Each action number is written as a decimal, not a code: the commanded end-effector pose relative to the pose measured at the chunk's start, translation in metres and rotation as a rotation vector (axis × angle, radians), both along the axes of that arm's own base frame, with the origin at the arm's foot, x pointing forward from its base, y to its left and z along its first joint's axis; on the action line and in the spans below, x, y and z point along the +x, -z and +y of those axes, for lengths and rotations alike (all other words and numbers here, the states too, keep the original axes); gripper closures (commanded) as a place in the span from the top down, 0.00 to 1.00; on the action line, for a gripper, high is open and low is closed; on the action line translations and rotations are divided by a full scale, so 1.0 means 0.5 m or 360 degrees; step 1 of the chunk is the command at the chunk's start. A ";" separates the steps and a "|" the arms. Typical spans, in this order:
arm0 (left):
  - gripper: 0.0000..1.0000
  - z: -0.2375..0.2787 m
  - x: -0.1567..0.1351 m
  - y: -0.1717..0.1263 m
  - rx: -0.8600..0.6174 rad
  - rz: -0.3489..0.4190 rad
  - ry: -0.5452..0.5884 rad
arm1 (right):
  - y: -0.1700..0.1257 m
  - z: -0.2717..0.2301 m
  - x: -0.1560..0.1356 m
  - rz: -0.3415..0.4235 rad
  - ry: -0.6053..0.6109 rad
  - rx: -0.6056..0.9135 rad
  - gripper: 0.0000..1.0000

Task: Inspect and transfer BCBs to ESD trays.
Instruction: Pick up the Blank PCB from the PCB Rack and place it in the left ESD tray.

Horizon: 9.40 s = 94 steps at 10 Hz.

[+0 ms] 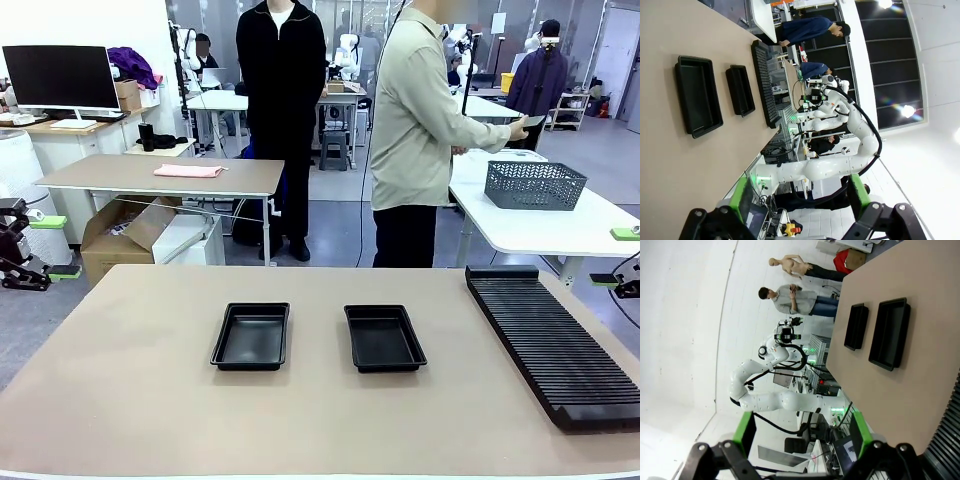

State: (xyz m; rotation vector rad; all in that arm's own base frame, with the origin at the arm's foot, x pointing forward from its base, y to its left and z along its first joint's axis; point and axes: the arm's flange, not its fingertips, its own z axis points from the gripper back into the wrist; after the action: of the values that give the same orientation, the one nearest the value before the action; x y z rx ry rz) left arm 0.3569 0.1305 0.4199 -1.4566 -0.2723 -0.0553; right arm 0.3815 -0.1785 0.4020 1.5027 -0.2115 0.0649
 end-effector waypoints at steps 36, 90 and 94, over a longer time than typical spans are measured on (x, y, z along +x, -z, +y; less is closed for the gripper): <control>1.00 -0.001 0.002 -0.003 -0.0010 -0.0006 -0.0007 | -0.005 0.003 -0.004 -0.0010 -0.0001 0.0001 1.00; 1.00 -0.001 0.002 -0.003 -0.0010 -0.0006 -0.0007 | -0.448 0.126 0.051 -0.1844 -0.1513 -0.2155 1.00; 1.00 -0.001 0.002 -0.003 -0.0010 -0.0006 -0.0007 | -0.436 0.132 0.060 -0.1779 -0.1491 -0.2194 1.00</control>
State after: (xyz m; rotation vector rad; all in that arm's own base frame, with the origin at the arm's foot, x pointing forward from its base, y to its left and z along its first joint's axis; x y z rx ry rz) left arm 0.3571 0.1300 0.4198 -1.4567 -0.2712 -0.0561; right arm 0.4134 -0.1181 0.6242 -0.0381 -0.2454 1.5185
